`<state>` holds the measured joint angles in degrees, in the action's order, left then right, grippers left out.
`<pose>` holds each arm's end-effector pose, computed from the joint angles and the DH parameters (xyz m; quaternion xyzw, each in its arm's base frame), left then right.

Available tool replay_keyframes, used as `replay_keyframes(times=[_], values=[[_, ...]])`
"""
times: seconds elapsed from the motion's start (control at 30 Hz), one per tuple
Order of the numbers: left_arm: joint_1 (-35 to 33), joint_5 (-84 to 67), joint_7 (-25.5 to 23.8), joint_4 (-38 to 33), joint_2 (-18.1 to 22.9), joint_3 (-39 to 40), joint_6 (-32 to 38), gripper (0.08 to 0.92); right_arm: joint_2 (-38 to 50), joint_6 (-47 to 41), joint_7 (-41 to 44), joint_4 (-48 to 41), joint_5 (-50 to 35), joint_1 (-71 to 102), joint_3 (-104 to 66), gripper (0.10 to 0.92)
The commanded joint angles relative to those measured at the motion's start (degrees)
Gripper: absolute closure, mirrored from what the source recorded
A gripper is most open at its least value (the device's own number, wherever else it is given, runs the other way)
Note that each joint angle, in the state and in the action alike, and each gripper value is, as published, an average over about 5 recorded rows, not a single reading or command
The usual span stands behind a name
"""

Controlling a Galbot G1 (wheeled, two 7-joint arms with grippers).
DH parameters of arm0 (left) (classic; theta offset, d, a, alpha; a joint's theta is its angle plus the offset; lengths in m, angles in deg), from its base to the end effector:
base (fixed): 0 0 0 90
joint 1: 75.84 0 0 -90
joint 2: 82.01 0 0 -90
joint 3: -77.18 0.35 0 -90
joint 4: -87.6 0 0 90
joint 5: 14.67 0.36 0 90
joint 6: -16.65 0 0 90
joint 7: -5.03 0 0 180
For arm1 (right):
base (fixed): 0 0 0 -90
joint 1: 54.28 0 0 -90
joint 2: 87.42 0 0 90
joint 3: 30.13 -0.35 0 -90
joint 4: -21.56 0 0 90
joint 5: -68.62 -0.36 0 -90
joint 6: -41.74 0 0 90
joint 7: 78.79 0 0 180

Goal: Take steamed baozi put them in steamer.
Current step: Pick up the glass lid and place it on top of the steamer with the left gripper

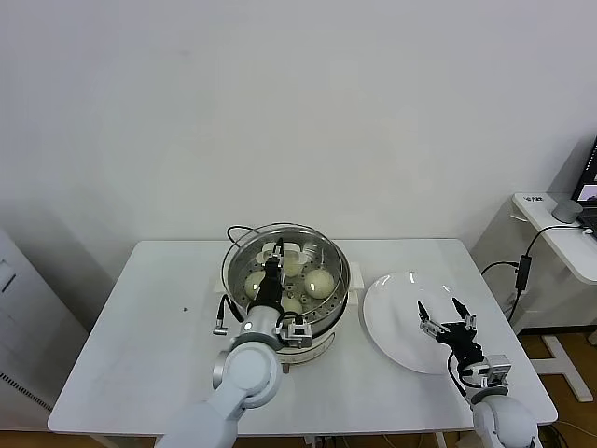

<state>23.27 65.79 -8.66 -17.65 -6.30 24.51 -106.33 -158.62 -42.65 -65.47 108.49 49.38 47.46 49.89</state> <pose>0.3201 -0.1411 -0.2519 0.0313 0.7117 0.6999 0.0514 0.2796 -0.1780 -0.3946 0.0252 -0.9984 0.0018 0.0507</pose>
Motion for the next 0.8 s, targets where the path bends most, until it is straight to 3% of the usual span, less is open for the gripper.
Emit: replay_keyframes(times=[0.03,0.8], values=[[0.17,0.15,0.32,1.25,1.15,0.58,-0.04,0.89,0.03,0.1,0.06,-0.12,0.0,0.09,-0.04,0.203],[-0.15,-0.79,1.52,3.53,1.93,0.48,0.15,0.89,-0.18,0.31,0.2,-0.41,0.17,0.28,-0.12,0.203]])
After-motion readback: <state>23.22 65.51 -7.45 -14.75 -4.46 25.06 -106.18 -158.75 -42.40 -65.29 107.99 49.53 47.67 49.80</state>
